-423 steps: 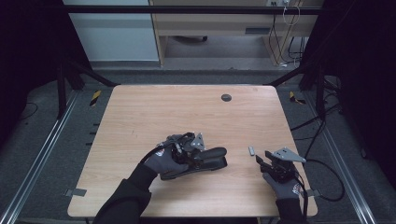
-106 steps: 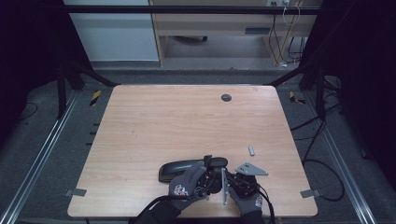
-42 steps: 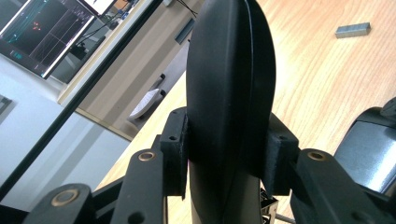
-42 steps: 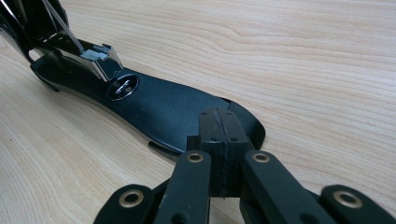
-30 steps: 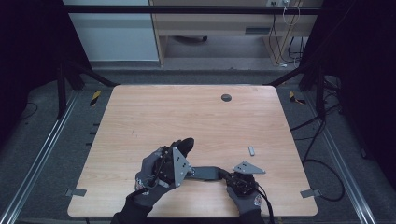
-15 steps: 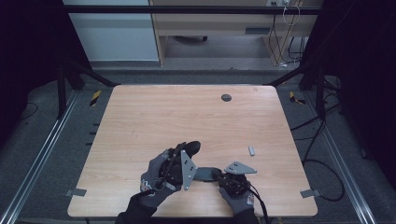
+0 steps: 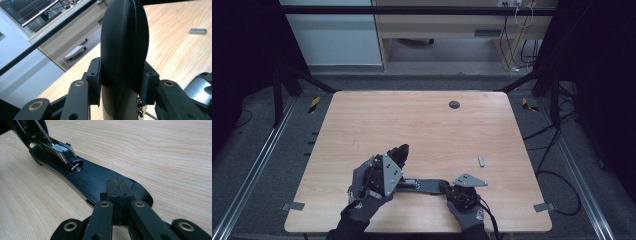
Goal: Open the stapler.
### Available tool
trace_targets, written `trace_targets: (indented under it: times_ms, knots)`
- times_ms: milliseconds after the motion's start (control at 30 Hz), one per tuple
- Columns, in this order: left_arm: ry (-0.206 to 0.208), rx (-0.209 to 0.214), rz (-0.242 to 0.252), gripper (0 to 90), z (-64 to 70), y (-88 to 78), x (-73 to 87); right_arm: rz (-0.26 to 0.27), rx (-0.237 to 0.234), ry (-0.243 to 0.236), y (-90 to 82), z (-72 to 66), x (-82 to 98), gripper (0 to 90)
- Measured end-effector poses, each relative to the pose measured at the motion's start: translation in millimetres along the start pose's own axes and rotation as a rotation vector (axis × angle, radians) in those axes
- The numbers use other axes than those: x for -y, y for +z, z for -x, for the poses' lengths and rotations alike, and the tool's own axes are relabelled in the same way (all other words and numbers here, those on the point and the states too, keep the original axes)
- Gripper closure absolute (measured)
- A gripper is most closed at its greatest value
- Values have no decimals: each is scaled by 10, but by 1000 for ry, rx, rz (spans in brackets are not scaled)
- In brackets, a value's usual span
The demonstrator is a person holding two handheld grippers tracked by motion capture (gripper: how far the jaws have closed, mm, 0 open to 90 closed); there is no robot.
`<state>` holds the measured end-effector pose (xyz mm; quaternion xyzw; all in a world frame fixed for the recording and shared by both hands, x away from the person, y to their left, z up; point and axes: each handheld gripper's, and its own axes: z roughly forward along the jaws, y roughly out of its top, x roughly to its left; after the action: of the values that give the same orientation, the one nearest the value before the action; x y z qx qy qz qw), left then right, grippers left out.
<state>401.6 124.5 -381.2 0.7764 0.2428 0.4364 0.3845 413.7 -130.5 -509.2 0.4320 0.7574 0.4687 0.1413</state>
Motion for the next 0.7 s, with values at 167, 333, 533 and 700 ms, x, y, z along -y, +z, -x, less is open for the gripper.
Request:
trace_targets:
  times_ms: [167, 333, 533, 700]
  knots:
    - [-36, 8, 10, 600, -76, -35, 32, 3, 4, -4, -3, 10, 0, 900]
    - [-83, 16, 29, 600, -161, -77, 84, 1, 1, -1, -4, 13, 1, 900]
    - [-145, 20, 46, 600, -268, -128, 148, 0, 1, 0, -4, 12, 0, 900]
    - [-227, 31, 67, 599, -421, -196, 255, 0, 1, -2, -3, 12, -1, 900]
